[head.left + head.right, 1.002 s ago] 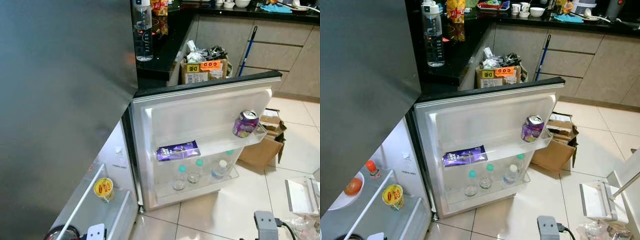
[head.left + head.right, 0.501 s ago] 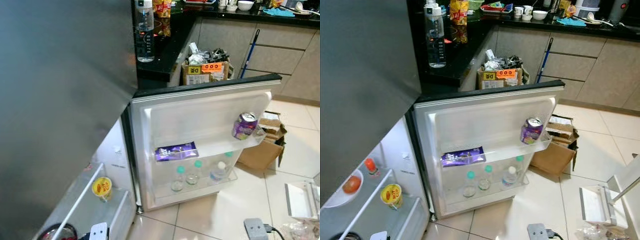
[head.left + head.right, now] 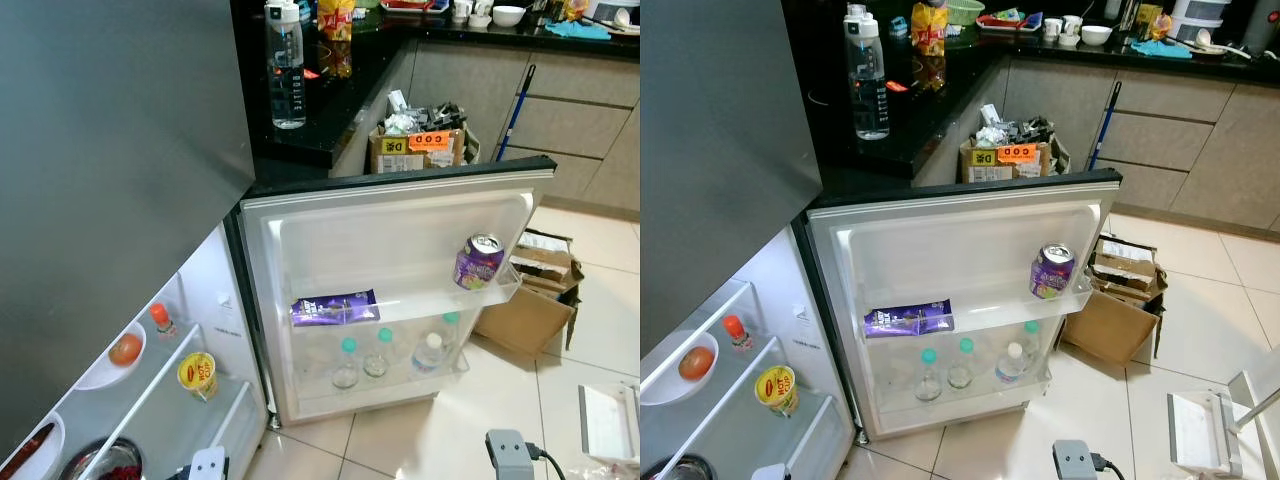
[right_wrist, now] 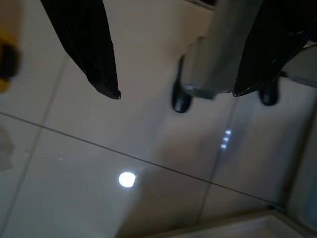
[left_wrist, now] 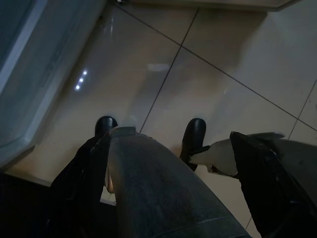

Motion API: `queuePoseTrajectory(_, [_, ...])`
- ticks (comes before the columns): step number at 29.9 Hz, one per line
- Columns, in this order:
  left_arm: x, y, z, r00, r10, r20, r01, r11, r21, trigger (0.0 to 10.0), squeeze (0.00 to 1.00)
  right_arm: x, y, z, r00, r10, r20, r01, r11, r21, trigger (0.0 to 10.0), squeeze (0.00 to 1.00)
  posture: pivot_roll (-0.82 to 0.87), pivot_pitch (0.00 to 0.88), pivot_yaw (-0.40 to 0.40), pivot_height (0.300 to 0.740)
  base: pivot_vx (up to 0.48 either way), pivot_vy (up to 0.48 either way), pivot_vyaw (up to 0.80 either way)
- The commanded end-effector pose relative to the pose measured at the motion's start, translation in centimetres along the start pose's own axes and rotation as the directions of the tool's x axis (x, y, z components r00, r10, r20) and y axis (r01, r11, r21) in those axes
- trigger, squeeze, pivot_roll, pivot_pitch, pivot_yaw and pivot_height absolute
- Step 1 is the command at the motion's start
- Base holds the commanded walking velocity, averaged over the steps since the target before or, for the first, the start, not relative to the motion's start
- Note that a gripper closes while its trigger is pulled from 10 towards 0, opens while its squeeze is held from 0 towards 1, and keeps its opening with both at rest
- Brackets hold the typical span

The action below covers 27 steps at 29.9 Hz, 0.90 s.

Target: Restocking fridge

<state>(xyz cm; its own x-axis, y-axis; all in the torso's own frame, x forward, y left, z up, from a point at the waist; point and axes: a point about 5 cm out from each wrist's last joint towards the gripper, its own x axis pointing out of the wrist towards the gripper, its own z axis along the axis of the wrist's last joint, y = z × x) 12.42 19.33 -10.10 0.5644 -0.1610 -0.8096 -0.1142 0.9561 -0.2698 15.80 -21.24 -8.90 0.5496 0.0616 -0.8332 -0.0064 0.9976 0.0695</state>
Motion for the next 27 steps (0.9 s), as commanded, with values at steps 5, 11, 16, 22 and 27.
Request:
queuePoseTrajectory(5, [0.08, -0.28, -0.19, 1.0, -0.013, -0.017, 0.013, 1.0, 0.002, 10.0, 0.0, -0.22, -0.72, -0.15, 1.0, -0.01, -0.003, 0.01, 1.0, 0.025, 10.0, 0.0, -0.05, 0.0, -0.017, 0.74, 0.0, -0.448, 0.0])
queuePoseTrajectory(11, [0.09, -0.39, -0.37, 1.0, -0.014, -0.022, 0.014, 1.0, -0.005, 10.0, 0.0, -0.21, -0.59, -0.09, 1.0, 0.015, -0.002, -0.015, 1.0, 0.015, 10.0, 0.0, -0.05, 0.0, -0.017, 0.74, 0.0, -0.45, 0.0])
queuePoseTrajectory(16, [0.08, -0.41, -0.45, 1.0, -0.014, -0.025, 0.014, 1.0, -0.006, 10.0, 0.0, -0.21, -0.47, -0.06, 0.999, 0.038, 0.0, -0.038, 0.999, 0.015, 10.0, 0.0, -0.05, 0.0, -0.017, 0.74, 0.0, -0.45, 0.73])
queuePoseTrajectory(22, [0.08, -0.39, -0.45, 1.0, -0.014, -0.025, 0.013, 1.0, -0.008, 10.0, 0.0, -0.23, -0.52, -0.08, 0.999, 0.047, -0.007, -0.047, 0.999, 0.006, 10.0, 0.0, -0.05, 0.0, -0.017, 0.74, 0.0, -0.45, 0.77])
queuePoseTrajectory(27, [0.09, -0.4, -0.43, 1.0, -0.014, -0.025, 0.013, 1.0, -0.008, 10.0, 0.0, -0.24, -0.52, -0.09, 0.999, 0.052, -0.01, -0.052, 0.999, 0.005, 10.0, 0.0, -0.05, 0.0, -0.017, 0.74, 0.0, -0.45, 0.77])
